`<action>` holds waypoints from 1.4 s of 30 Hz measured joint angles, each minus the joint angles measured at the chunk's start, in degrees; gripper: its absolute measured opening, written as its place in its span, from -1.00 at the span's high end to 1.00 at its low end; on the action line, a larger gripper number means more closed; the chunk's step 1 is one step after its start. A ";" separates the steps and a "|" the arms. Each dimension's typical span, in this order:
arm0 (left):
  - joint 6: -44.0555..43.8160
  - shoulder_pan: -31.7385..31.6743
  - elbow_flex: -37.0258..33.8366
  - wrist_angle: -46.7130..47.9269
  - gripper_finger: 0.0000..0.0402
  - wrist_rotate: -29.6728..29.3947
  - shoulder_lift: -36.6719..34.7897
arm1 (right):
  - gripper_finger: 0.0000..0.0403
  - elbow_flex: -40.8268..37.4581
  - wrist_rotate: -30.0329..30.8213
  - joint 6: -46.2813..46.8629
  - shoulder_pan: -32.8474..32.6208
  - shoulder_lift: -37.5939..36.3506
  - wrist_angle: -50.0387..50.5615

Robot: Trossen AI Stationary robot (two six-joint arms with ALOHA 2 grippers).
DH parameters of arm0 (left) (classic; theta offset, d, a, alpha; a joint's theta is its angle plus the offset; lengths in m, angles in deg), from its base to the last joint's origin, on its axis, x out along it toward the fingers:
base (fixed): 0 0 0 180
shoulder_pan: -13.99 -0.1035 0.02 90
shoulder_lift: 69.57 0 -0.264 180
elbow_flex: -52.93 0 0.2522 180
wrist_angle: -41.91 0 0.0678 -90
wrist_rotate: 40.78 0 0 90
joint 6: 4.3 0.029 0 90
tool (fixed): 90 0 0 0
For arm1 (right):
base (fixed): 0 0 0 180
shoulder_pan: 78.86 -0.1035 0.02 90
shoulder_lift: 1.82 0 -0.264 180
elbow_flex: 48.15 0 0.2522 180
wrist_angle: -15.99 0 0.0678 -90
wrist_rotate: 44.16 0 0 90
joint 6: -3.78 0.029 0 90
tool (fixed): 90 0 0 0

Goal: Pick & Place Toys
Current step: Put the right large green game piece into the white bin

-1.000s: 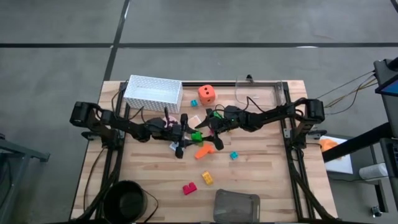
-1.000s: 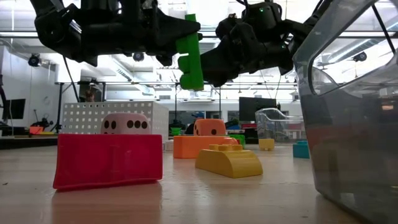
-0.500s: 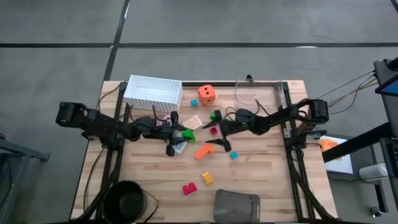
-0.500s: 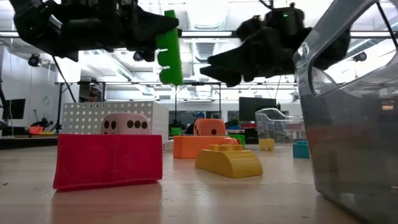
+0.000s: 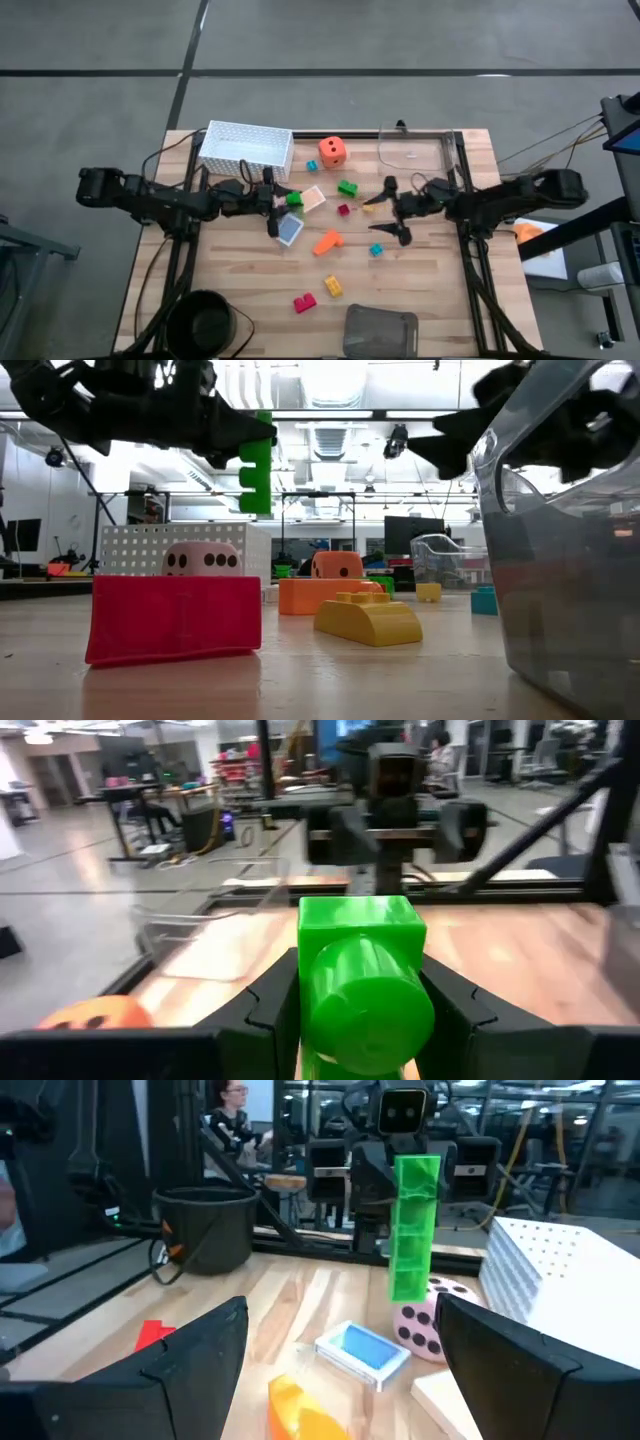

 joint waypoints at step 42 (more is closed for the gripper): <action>-0.31 -26.71 1.11 9.67 0.34 -14.09 -2.64 | -0.59 -5.88 1.63 0.06 0.00 -6.30 -0.81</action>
